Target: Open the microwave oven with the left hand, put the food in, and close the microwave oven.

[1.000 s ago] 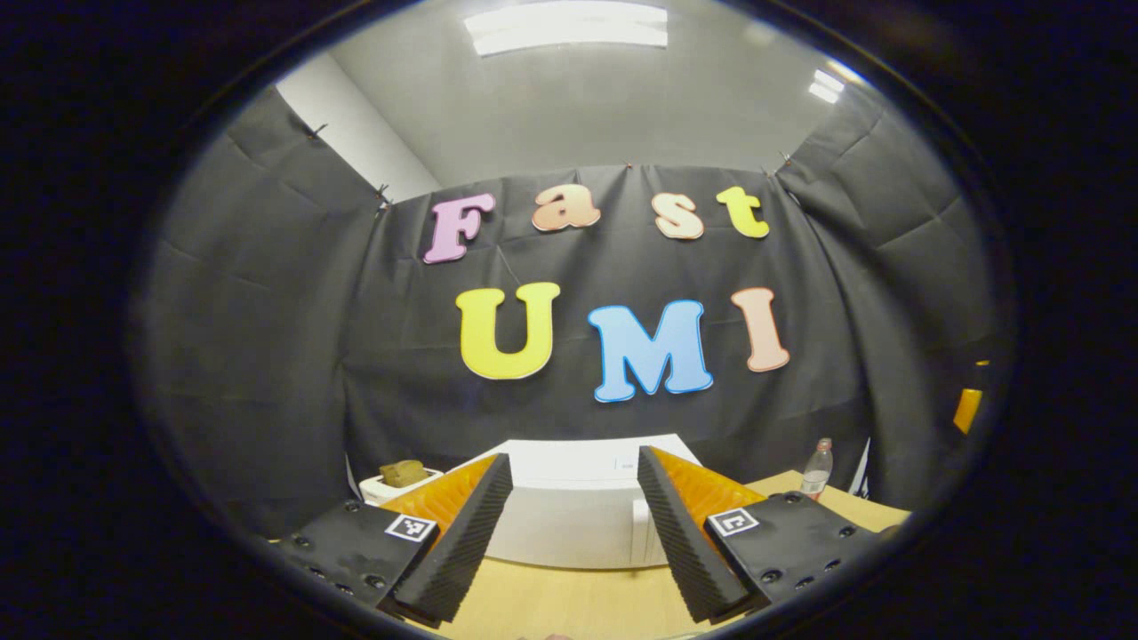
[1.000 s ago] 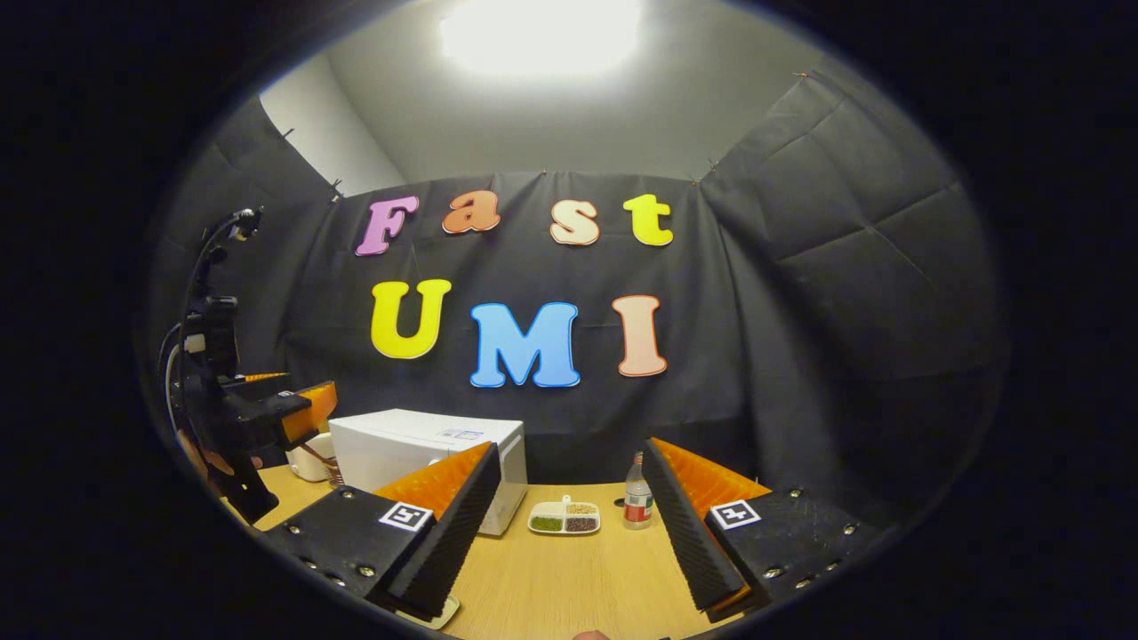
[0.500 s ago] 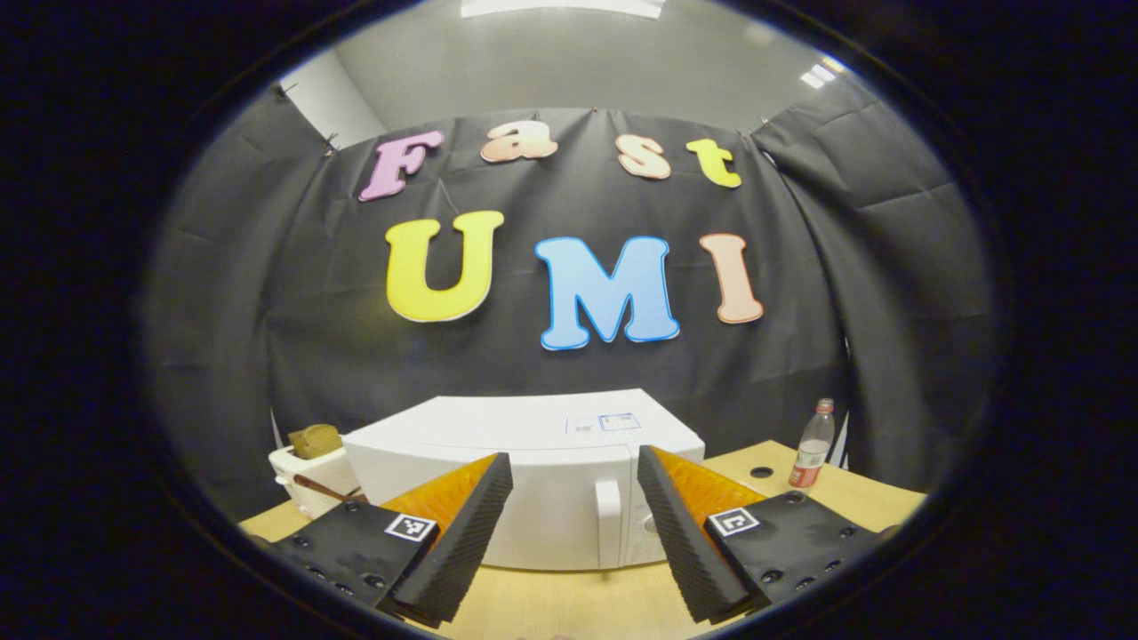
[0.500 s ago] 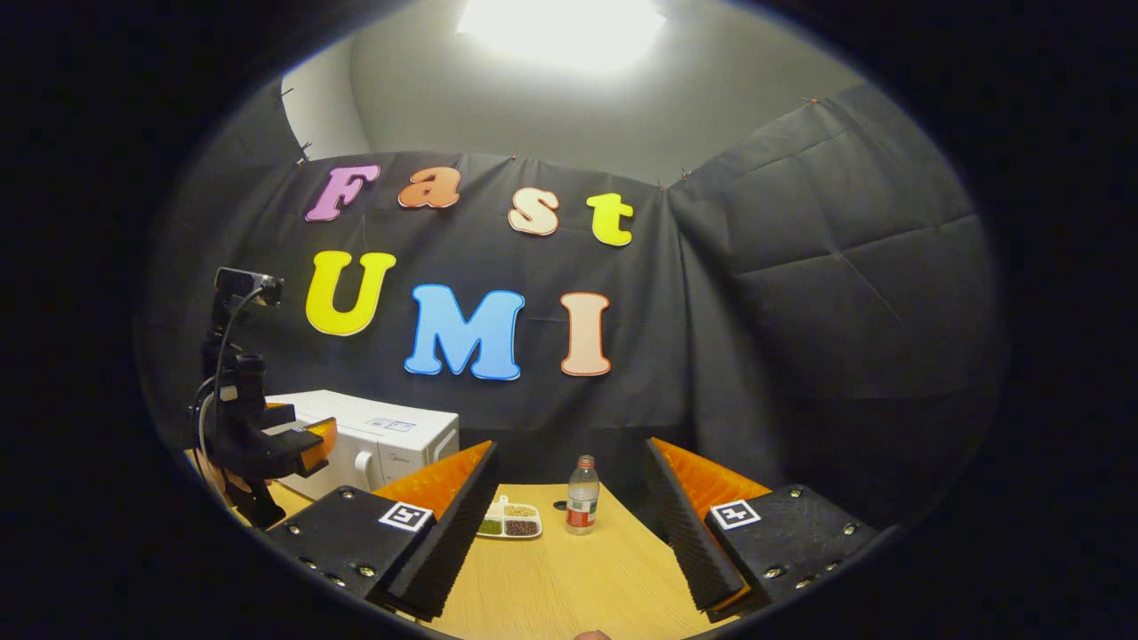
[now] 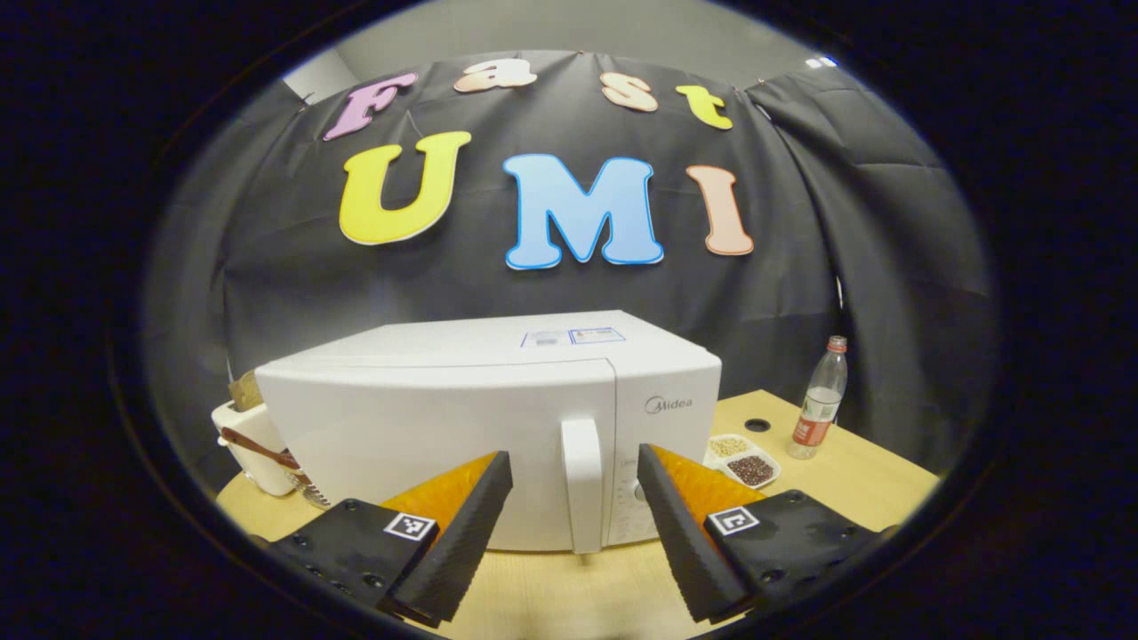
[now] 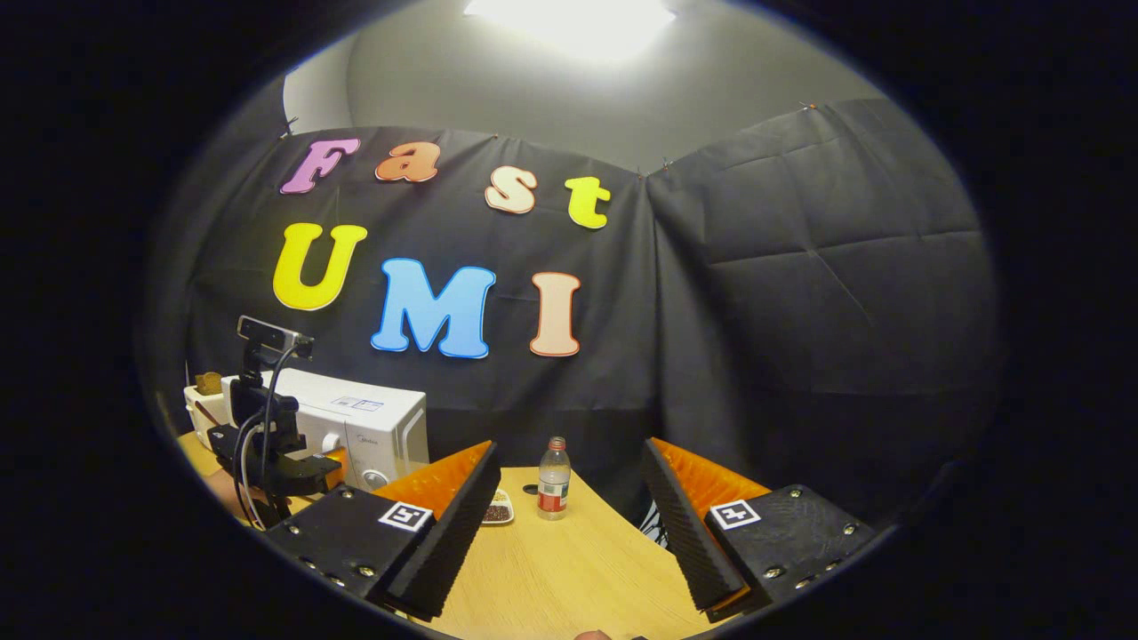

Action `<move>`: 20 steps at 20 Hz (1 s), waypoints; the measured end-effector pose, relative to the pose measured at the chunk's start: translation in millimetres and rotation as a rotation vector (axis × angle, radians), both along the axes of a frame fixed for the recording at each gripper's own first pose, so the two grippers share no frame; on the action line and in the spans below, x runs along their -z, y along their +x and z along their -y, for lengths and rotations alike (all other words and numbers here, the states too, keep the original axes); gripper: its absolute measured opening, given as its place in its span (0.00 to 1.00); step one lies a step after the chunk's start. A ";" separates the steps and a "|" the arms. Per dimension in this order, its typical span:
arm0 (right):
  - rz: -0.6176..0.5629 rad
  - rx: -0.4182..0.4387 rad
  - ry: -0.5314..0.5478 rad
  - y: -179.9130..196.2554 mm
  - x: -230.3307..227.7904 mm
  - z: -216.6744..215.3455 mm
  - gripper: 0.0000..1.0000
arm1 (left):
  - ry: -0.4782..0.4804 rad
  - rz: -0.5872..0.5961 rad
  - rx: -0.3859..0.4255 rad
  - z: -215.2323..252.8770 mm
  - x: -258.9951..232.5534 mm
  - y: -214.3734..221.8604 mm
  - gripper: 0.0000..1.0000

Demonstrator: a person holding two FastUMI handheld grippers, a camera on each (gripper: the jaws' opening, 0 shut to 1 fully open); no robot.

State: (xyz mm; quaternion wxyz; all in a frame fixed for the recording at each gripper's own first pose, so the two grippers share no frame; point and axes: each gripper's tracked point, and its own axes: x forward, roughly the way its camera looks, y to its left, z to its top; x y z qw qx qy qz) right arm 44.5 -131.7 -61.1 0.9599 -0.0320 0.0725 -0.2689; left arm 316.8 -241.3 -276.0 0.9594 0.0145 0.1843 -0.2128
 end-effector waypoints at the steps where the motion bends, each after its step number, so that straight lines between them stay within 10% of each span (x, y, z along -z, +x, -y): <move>1: -0.005 0.004 0.000 -1.0 2.1 -0.4 0.98 | 0.006 -0.013 0.005 2.9 8.4 1.9 0.95; 20: -0.093 0.006 0.002 1.2 22.0 -28.8 0.98 | 0.035 -0.053 0.074 15.1 33.1 9.4 0.13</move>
